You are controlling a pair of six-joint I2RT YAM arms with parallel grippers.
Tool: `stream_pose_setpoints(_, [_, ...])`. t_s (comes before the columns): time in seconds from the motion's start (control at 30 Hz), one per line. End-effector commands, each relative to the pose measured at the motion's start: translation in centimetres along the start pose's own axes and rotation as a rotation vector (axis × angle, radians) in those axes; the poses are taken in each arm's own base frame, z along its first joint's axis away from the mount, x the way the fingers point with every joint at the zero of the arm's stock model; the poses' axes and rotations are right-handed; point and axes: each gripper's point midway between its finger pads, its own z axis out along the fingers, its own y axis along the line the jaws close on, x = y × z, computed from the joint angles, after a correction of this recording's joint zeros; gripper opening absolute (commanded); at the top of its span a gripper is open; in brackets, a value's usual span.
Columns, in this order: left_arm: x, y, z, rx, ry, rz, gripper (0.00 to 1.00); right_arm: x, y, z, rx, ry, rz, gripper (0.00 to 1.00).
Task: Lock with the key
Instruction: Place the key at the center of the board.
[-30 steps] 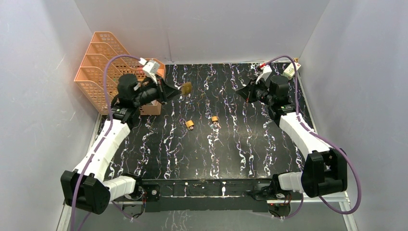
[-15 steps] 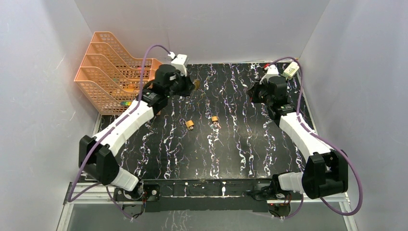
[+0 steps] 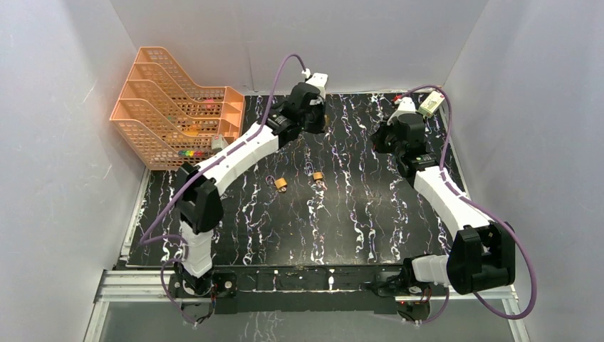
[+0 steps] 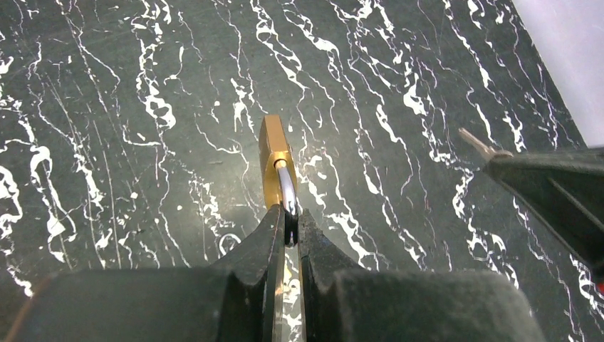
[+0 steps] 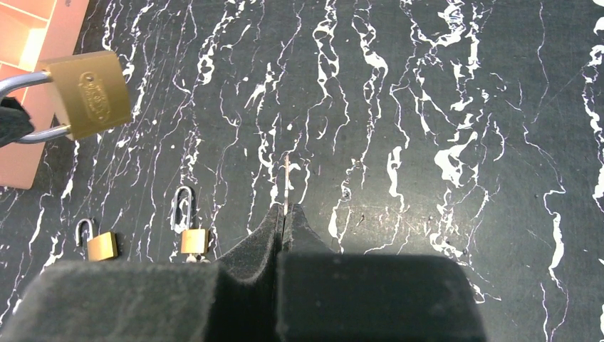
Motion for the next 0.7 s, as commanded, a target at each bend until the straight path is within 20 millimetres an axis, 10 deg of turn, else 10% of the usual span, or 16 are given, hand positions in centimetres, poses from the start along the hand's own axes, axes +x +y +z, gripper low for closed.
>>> stream_pose_setpoints(0.0, [-3.1, -0.9, -0.4, 0.012, -0.023, -0.048, 0.00, -1.0, -0.3, 0.1, -0.014, -0.026, 0.043, 0.00])
stream_pose_setpoints(0.67, [7.1, -1.4, 8.1, -0.009, 0.347, -0.118, 0.00, 4.8, 0.1, 4.5, -0.124, 0.118, 0.124, 0.00])
